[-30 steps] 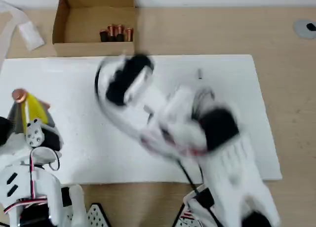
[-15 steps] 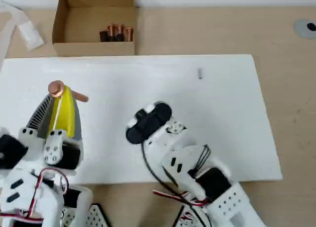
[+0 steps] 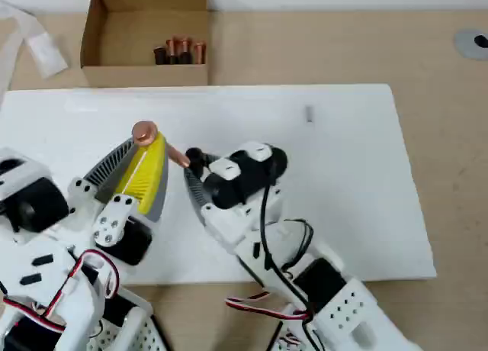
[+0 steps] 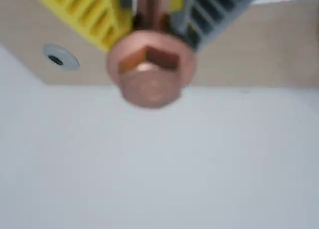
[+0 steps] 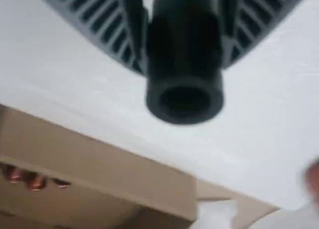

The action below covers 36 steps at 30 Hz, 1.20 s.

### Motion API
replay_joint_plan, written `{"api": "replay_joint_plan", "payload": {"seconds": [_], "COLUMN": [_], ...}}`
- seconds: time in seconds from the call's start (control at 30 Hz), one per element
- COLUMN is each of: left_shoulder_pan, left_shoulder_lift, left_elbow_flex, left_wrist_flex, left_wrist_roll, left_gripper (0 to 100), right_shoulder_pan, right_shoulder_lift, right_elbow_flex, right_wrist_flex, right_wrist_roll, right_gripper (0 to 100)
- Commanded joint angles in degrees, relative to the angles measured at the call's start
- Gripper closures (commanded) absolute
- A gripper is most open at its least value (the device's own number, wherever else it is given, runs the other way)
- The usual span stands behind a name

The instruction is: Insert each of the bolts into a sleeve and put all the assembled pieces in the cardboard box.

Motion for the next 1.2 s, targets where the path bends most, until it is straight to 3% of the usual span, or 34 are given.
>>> {"api": "replay_joint_plan", "payload": {"seconds": [0.0, 0.23, 0.5, 0.73, 1.17], "left_shoulder_pan": [1.93, 1.76, 1.76, 2.11, 1.76], "left_shoulder_lift": [2.86, 4.97, 5.05, 6.02, 11.03], "left_elbow_flex": [-5.1, -5.71, -8.79, -8.79, -8.18], "left_wrist_flex": [-1.76, -0.7, 5.45, 9.32, 3.87], "left_wrist_roll": [0.26, 0.0, -5.63, -5.54, -5.63], "left_gripper": [100, 100, 100, 100, 100], "right_shoulder_pan": [-1.19, -1.19, -1.01, -1.01, -1.01], "right_shoulder_lift": [0.84, 0.84, 0.75, 0.92, 0.75], "right_elbow_flex": [-0.22, -0.4, -0.22, -0.13, -0.22], "right_wrist_flex": [-2.11, -1.58, -1.58, -1.58, -1.58], "right_wrist_roll": [-0.62, -0.53, -0.44, -0.44, -0.44], "right_gripper": [98.9, 98.9, 98.9, 98.9, 98.9]}}
